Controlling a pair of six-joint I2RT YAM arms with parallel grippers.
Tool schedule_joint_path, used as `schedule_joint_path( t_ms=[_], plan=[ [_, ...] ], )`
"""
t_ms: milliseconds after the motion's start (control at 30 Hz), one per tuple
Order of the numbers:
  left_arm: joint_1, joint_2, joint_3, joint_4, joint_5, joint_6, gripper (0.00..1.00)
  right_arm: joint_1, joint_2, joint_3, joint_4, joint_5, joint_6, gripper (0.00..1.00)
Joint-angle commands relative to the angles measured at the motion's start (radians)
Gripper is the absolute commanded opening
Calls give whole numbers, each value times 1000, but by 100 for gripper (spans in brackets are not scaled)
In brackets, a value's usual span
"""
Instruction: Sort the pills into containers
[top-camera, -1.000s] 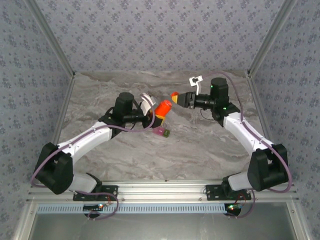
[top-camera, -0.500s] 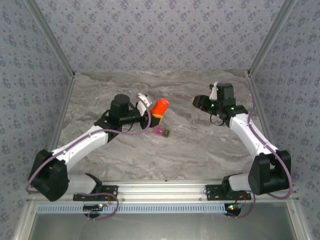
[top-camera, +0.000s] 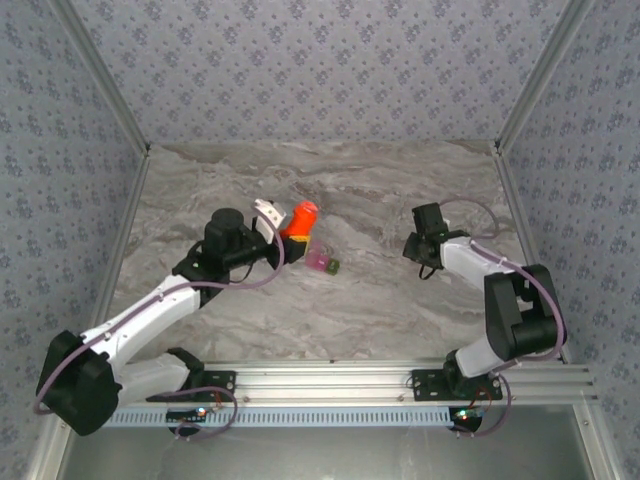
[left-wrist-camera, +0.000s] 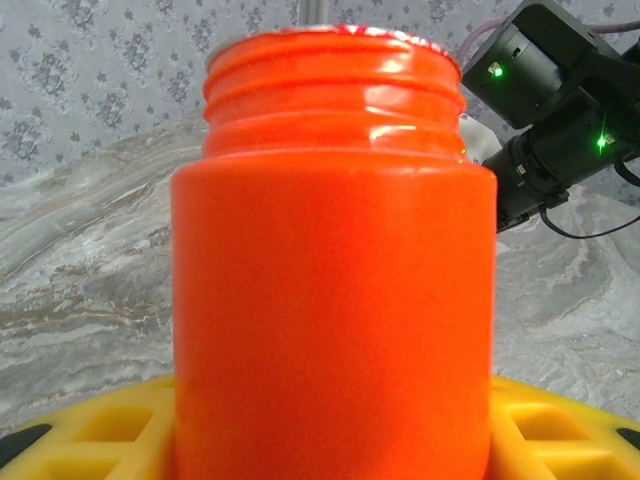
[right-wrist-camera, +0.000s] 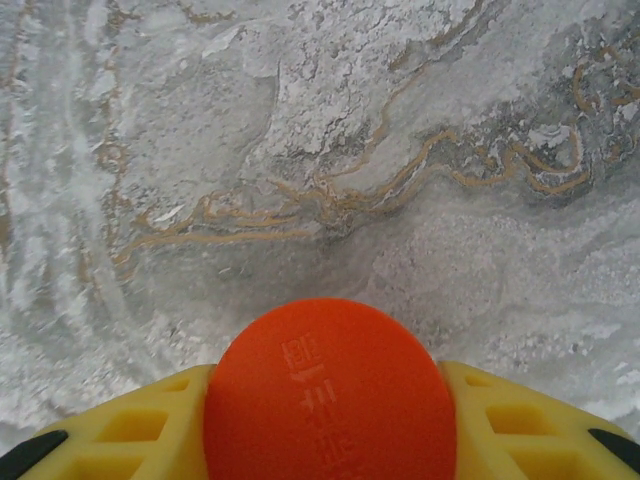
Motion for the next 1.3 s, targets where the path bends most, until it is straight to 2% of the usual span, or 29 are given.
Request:
schedule_joint_path(
  t_ms=[0,100,233,333,533,733,900,967,1067,1167,1267],
  plan=[
    [-1,-19,1,21,-25,-19,0,11,62,2,25,78,28,52],
    [-1,-16,9,12,-26,-17,0,14,93,7,34,76,27,62],
    [-2,-8,13,11,-26,-17,0,14,105,14,11,28,37,80],
    [-1,-4,18,9,-41,-21,0,18,50,27,-17,18,38,86],
    [4,12,26,20,-91,-25,0,109,-157,57,-129,-60,34,85],
    [37,67,65,-7,-126,-38,0,259,-195,51,-97,-198,100,83],
    [95,100,93,-46,-145,-67,0,333,-97,73,12,-235,138,82],
    [104,101,95,-57,-152,-66,0,329,-39,117,21,-252,102,81],
    [108,86,91,-71,-167,-60,0,296,89,230,5,-342,60,79],
    [112,71,84,-82,-174,-61,0,270,212,338,-20,-411,8,74],
    [117,52,82,-105,-185,-58,0,267,248,375,-30,-419,-12,66]
  ],
)
